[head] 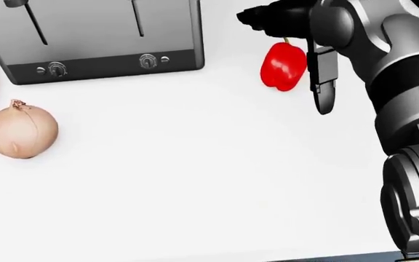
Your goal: Place the avocado, onion, tomato and bell pepper on the cutting board.
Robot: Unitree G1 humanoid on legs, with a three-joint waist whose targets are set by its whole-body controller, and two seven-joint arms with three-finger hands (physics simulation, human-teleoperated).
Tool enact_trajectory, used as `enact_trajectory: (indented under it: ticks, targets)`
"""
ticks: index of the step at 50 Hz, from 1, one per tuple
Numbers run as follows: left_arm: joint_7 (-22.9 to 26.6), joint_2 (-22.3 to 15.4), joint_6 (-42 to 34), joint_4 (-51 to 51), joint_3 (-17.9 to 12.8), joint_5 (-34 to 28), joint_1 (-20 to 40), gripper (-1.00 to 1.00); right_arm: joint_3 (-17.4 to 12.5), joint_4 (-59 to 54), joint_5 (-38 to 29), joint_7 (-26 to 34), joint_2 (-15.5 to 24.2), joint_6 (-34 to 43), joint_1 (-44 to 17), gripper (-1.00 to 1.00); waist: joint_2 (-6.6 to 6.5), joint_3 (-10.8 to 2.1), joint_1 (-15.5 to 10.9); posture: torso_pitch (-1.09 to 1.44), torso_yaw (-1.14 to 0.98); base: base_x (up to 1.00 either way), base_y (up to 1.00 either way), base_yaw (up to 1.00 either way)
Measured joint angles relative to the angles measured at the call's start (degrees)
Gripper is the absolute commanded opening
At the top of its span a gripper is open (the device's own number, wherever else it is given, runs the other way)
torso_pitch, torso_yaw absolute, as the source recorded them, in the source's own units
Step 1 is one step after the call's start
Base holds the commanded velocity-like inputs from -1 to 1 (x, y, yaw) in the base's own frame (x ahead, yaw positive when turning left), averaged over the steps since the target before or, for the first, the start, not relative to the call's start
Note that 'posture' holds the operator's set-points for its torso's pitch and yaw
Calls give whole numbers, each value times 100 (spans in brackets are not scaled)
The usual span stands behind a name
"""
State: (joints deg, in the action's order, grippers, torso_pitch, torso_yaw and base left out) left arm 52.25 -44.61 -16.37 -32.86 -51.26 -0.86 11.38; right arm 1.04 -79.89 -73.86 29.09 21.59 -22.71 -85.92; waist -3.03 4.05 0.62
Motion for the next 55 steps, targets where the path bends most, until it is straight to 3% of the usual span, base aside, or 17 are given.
enact_trajectory:
  ticks: [19,24,31,36,47,49,52,53,55]
  targets:
    - [41,-43,-2,25,-125,58,-22,100,-5,-28,-106,-87,-134,-79,98,100,12,-1,-5,0,0,0,0,0]
    - [57,-40,57,91,-306,117,-99,100,3,-17,-174,-143,-143,-96,111,100,-1,-11,-3,0,0,0,0,0]
    - [34,-46,34,81,-188,112,-70,100,-5,-68,-276,-261,-155,-74,167,100,25,1,-17,0,0,0,0,0]
    - [23,-16,64,87,-200,113,-94,100,-22,-75,-376,-324,-134,-76,160,65,25,-8,-20,0,0,0,0,0]
    - [33,54,112,100,-200,99,-128,100,-100,-61,-442,-255,-120,-61,135,29,59,-16,-23,0,0,0,0,0]
    - [32,70,84,53,-207,108,-133,100,-107,-58,-437,-243,-120,-69,135,5,67,-15,-21,0,0,0,0,0]
    - [50,86,94,3,-224,131,-150,100,-109,-44,-428,-292,-124,-87,149,-47,68,-15,-25,0,0,0,0,0]
    - [54,92,110,11,-228,132,-158,100,-103,-42,-430,-305,-127,-98,158,-93,67,-15,-29,0,0,0,0,0]
    - [59,98,114,26,-237,132,-164,100,-115,-34,-421,-351,-133,-85,175,-100,64,-11,-39,0,0,0,0,0]
